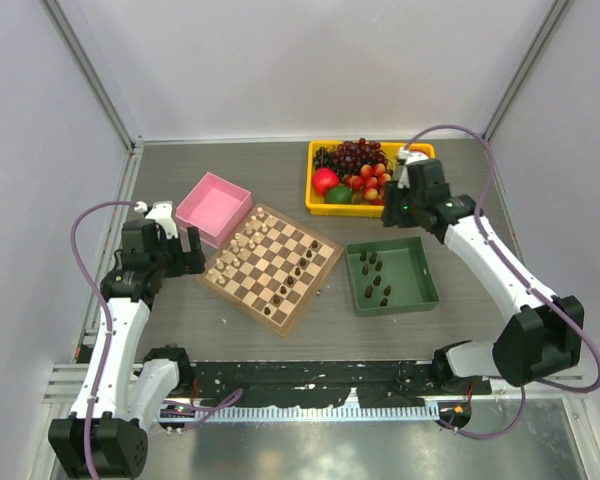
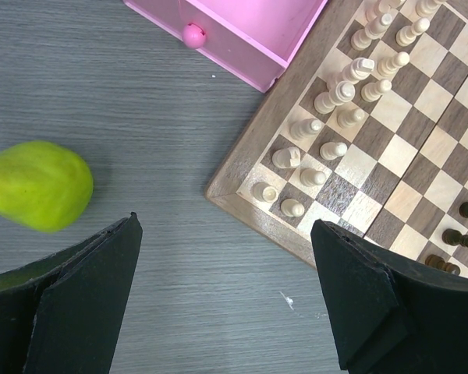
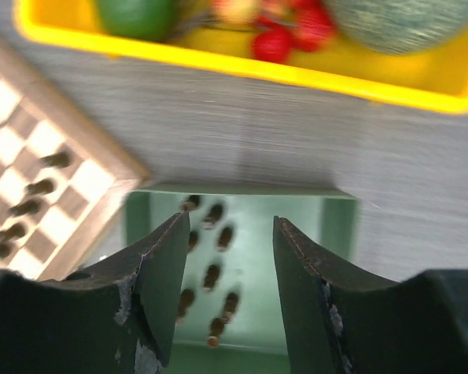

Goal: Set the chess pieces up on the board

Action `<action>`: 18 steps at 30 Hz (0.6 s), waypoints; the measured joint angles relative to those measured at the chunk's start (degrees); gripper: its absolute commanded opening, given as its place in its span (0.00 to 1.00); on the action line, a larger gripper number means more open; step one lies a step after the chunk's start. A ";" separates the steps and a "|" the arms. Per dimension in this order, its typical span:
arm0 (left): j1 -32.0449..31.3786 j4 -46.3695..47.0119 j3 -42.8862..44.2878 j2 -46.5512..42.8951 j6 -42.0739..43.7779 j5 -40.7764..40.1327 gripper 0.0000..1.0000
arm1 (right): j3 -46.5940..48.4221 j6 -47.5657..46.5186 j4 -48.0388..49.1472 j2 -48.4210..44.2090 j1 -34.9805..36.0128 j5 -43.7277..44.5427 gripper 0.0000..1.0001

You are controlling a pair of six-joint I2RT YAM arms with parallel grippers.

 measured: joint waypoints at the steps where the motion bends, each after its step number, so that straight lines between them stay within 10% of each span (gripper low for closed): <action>1: 0.00 -0.02 0.00 0.00 0.02 -0.02 0.99 | 0.26 0.04 0.17 0.31 2.03 0.02 0.53; 18: 0.00 -0.07 0.00 -0.11 0.00 -0.04 0.99 | 2.47 1.99 1.64 12.66 15.74 1.01 0.40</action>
